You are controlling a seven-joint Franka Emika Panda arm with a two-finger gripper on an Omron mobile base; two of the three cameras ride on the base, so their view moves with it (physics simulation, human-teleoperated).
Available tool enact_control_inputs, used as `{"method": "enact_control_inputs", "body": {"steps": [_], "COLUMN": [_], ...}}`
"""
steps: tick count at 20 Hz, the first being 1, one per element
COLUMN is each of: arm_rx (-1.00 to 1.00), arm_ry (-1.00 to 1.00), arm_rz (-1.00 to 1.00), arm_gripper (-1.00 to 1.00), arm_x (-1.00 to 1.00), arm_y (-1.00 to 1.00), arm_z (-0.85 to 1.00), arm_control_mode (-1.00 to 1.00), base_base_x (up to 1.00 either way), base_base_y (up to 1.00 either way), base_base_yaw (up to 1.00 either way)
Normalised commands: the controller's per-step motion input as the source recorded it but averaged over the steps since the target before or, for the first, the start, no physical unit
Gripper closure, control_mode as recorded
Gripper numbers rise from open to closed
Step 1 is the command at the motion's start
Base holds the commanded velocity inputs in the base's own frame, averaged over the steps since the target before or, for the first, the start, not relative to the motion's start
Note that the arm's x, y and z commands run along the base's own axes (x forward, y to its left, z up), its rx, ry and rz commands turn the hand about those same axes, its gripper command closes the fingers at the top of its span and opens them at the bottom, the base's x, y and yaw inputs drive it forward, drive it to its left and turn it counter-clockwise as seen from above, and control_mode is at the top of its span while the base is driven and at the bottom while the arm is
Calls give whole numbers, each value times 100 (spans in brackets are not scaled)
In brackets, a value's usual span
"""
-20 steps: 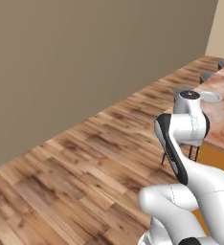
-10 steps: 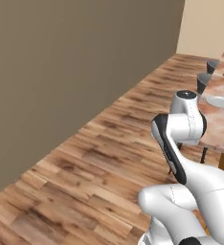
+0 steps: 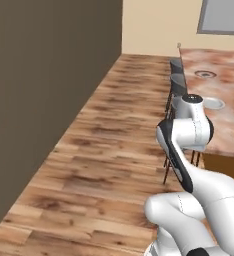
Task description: Take the chicken drumsticks from the pan and place one on each plate on the dining counter.
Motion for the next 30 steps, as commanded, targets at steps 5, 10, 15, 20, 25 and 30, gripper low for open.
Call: {"method": "enact_control_inputs", "body": {"steps": [5,10,15,20,25,30], "arm_rx": [0,0,0,0,0,0], "arm_ry": [0,0,0,0,0,0], "arm_rz": [0,0,0,0,0,0], "arm_gripper": [100,100,100,100,100,100], "arm_x": [0,0,0,0,0,0], "arm_y": [0,0,0,0,0,0], "arm_z": [0,0,0,0,0,0], "arm_control_mode": [100,100,100,100,100,100], "base_base_x": [71,75,78,75,69,63], "base_base_y": [58,60,59,58,59,63], "base_base_yaw": [-55,-50,-51,-55,-57,-56]}}
